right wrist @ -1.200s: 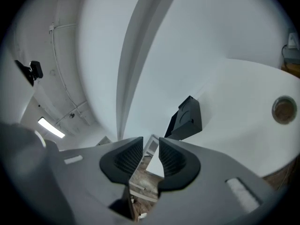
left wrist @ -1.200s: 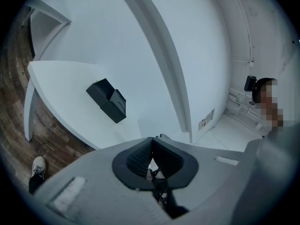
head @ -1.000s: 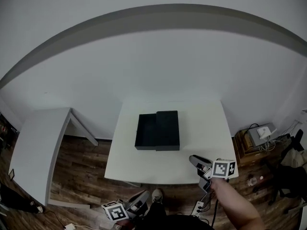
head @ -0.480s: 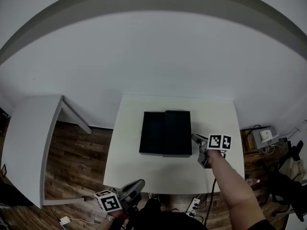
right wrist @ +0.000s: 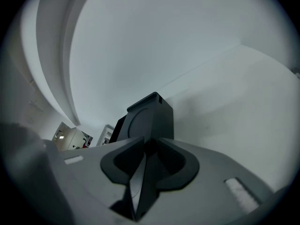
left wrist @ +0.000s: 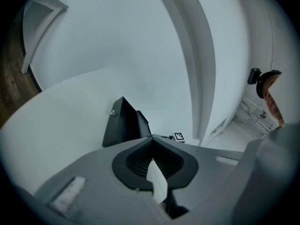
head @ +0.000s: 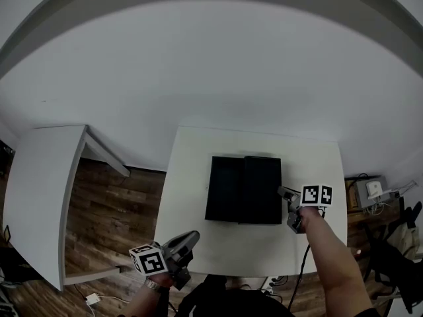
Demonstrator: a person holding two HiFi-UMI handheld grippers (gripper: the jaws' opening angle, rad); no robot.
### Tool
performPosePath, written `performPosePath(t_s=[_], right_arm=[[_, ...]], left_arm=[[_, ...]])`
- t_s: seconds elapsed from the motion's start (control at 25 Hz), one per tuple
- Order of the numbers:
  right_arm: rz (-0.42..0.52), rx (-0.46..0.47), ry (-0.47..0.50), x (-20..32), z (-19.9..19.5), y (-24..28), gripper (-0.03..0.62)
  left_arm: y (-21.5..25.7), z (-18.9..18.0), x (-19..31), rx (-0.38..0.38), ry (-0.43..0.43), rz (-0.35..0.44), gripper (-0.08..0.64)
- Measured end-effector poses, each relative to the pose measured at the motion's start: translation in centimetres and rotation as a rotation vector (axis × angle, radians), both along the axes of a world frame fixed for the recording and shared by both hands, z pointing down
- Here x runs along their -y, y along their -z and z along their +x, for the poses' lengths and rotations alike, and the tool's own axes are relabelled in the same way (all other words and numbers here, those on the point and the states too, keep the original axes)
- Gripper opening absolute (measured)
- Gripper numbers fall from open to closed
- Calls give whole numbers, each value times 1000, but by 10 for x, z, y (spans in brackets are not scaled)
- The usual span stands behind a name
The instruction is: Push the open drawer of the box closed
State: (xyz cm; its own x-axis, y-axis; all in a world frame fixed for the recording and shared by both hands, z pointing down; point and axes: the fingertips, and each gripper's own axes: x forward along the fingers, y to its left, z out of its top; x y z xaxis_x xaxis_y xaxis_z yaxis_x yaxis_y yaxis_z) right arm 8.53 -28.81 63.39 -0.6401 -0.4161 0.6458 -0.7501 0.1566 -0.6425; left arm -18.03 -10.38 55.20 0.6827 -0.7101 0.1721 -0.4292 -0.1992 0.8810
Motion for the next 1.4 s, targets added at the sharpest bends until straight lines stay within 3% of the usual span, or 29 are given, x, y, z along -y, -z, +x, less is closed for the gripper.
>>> performPosePath(t_s=[0.08,0.2,0.28,0.44,0.48,0.56,0.76,0.92,1.4], right_arm=[[0,-3,-6,1,0,1,94],[1,-1,-18,0,1,1,94],[-4,-4,-19,-2,1,1,94],[-11,-21,-13,-1,-1,1,94],[-12,-25,-10,-1,-1,1,94],[-13,-26,-7,-2,0,1,94],[-8,-24,-8,-2,0,3,94],[-12,-31,-3,-3,0,2,94],[-22,-44,-6,-4,-1,3,94]], left_arm=[[-6,-16,26,53,-29,25,3],[-20,-28,61,221,-186,104,3],[-34,-28,80,420,-349,185,5],[-74,-24,106,961,-751,400,48],[-84,-21,110,1063,-838,455,48],[-98,-13,119,1187,-958,538,48],[-113,2,140,1311,-1090,644,72],[-124,3,147,1376,-1158,677,84],[-125,19,150,1326,-1187,688,78]])
